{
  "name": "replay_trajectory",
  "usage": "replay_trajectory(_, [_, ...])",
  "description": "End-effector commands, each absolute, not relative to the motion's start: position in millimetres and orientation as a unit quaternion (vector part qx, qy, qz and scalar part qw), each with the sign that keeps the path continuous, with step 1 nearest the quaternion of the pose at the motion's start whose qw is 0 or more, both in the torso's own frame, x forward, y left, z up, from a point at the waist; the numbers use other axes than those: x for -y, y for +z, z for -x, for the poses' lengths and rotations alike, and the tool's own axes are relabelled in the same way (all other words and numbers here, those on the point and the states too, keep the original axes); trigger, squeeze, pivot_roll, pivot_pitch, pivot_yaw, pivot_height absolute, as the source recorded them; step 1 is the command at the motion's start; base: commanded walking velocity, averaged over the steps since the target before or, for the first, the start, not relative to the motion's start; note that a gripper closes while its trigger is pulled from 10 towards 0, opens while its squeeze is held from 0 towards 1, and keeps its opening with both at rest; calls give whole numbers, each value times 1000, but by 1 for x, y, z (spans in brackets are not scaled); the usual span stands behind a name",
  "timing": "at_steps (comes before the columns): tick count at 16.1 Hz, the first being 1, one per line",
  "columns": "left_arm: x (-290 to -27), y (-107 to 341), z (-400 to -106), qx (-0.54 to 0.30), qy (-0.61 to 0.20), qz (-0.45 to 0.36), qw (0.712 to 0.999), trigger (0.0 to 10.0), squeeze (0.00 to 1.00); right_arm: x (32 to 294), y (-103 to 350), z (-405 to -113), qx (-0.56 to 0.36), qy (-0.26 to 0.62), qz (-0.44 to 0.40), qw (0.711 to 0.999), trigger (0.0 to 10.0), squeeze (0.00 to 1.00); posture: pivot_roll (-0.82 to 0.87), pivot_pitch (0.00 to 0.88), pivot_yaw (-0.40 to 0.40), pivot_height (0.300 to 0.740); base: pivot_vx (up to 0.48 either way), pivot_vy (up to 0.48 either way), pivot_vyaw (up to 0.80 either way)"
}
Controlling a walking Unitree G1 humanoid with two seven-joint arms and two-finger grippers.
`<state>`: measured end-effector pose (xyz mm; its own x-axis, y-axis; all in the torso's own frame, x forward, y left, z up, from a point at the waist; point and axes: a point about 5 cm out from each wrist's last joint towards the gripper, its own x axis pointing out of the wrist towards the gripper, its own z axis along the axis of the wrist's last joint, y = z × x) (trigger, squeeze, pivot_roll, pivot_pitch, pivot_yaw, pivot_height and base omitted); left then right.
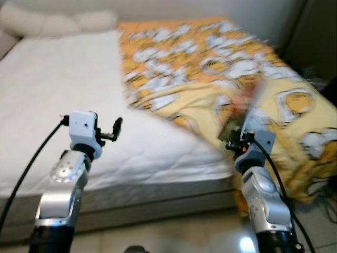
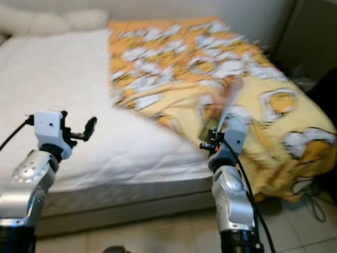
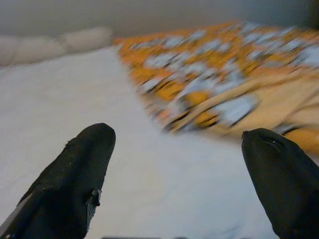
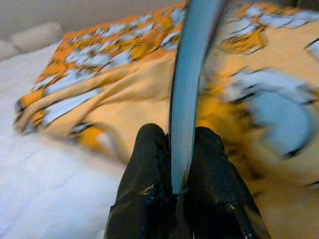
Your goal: Clean up the room
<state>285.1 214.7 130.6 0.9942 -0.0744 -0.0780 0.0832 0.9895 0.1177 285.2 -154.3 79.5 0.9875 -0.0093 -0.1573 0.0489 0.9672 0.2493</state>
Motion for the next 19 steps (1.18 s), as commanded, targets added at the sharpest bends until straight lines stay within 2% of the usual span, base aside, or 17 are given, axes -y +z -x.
replay_trajectory(1, [-214,135,-288,-30,-43,-60,997,10000,0,149,93,-291,-47,3,-118,992,10000,0,114,0,30,740,0,480,0])
replay_trajectory(19, [-209,132,-284,-30,-47,-67,996,10000,0,151,92,-288,-50,7,-114,992,10000,0,109,0,19,740,0,480,0])
